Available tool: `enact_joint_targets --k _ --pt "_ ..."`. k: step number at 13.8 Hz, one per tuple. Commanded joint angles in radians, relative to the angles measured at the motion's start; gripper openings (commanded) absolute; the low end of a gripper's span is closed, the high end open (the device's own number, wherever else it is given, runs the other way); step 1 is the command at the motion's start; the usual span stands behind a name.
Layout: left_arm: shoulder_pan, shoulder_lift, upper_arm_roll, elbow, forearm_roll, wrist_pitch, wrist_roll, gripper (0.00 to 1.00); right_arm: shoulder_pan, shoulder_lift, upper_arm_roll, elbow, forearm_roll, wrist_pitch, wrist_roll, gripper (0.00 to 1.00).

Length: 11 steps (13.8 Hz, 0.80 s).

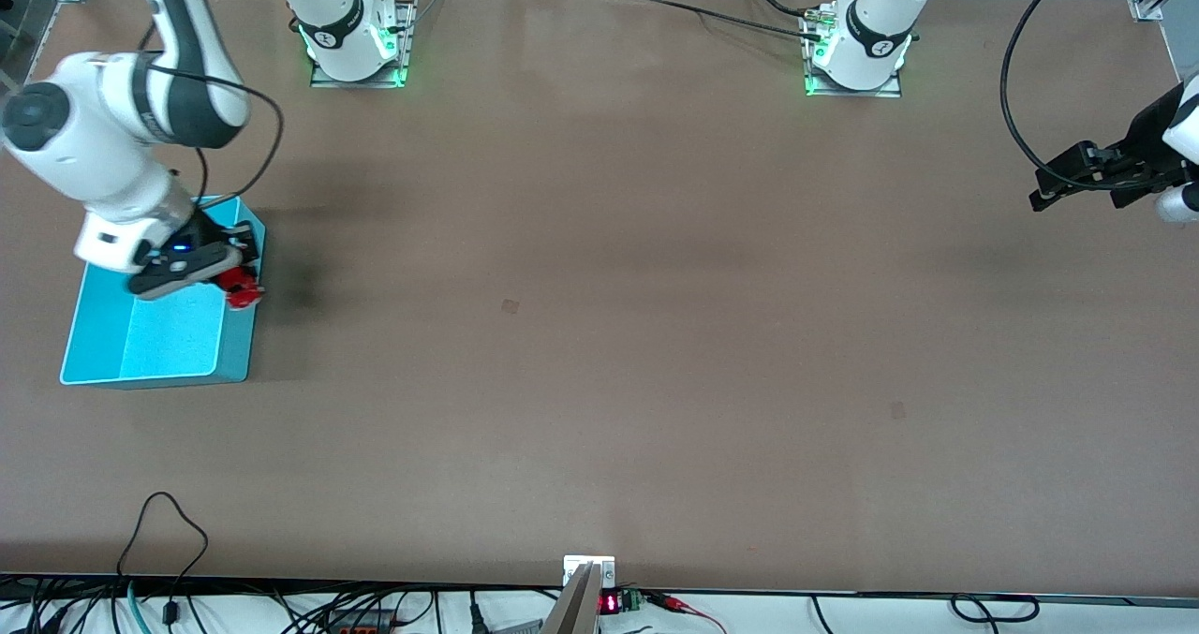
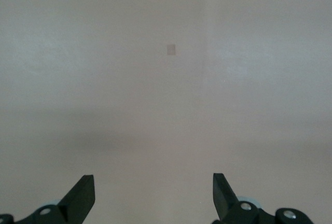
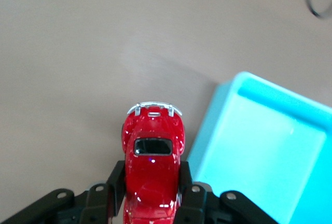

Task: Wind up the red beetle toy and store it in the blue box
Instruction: 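Lower the car into the blue box and open the right gripper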

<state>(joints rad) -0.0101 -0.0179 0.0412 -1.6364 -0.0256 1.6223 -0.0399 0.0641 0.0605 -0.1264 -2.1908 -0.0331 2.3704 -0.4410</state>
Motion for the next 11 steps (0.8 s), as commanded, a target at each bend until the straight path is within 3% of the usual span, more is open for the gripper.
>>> enact_joint_targets --k 1,5,11 --pt "0.007 -0.020 -0.001 -0.010 -0.024 -0.021 0.008 1.00 -0.018 0.013 -0.047 0.016 0.021 -0.023 0.080 0.02" --pt "0.006 -0.039 -0.003 -0.031 -0.019 -0.028 0.012 1.00 -0.055 0.065 -0.120 0.011 0.007 -0.042 0.137 0.02" --pt "0.007 -0.043 -0.003 -0.037 -0.011 -0.025 0.014 1.00 -0.171 0.203 -0.124 0.006 -0.001 0.002 0.001 0.02"
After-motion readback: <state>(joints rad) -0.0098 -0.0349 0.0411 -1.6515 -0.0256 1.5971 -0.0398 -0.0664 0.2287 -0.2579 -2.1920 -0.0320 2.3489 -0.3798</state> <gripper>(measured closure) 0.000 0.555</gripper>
